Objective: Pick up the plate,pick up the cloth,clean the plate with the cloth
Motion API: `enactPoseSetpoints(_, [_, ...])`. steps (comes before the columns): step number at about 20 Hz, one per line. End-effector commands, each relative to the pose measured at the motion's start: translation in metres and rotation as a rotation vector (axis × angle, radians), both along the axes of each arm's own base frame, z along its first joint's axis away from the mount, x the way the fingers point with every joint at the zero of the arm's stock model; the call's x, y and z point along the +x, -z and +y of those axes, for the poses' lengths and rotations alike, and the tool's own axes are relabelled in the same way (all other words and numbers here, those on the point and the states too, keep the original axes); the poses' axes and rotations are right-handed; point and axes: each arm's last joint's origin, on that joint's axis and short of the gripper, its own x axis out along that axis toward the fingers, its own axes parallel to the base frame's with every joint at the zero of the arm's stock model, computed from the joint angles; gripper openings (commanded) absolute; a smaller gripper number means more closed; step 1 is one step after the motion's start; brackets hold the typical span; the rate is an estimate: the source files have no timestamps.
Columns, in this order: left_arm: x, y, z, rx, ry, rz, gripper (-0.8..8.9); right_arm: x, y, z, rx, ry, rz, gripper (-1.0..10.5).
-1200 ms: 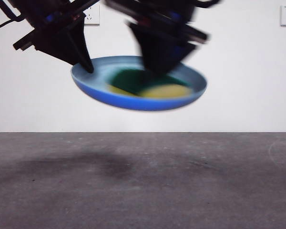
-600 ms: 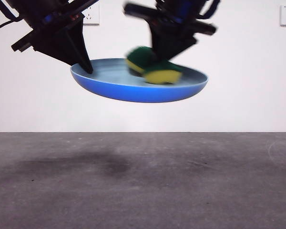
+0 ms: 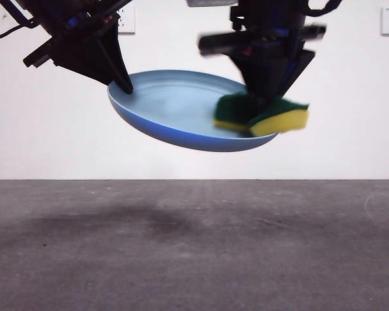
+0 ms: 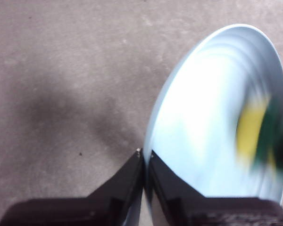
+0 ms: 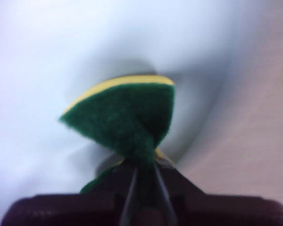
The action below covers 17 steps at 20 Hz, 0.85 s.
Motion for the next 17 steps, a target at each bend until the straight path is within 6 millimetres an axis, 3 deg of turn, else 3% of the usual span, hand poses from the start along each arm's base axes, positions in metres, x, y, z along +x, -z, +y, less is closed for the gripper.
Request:
enactPoseSetpoints(1, [-0.002, 0.0, -0.003, -0.038, 0.034, 0.021, -0.06, 0.014, -0.005, 0.003, 0.081, 0.036, -0.115, -0.2])
enactPoseSetpoints(5, [-0.003, 0.0, -0.005, -0.039, 0.042, 0.019, -0.06, 0.023, -0.014, 0.015, 0.359, -0.099, -0.1, -0.2])
enactPoseSetpoints(9, [-0.002, -0.002, -0.005, -0.041, 0.032, -0.003, -0.06, 0.018, -0.015, 0.024, 0.536, -0.261, 0.048, -0.2])
enactPoseSetpoints(11, [0.0, -0.002, -0.004, -0.027, 0.006, -0.024, -0.06, 0.011, -0.012, 0.026, 0.532, -0.29, 0.119, -0.2])
enactPoseSetpoints(14, [0.004, 0.0, 0.004, 0.096, -0.073, -0.083, -0.06, -0.001, -0.003, 0.018, 0.379, -0.26, 0.208, -0.2])
enactPoseSetpoints(17, [0.009, 0.006, 0.008, 0.23, -0.109, -0.111, -0.06, -0.008, -0.013, 0.004, 0.261, -0.164, 0.123, -0.2])
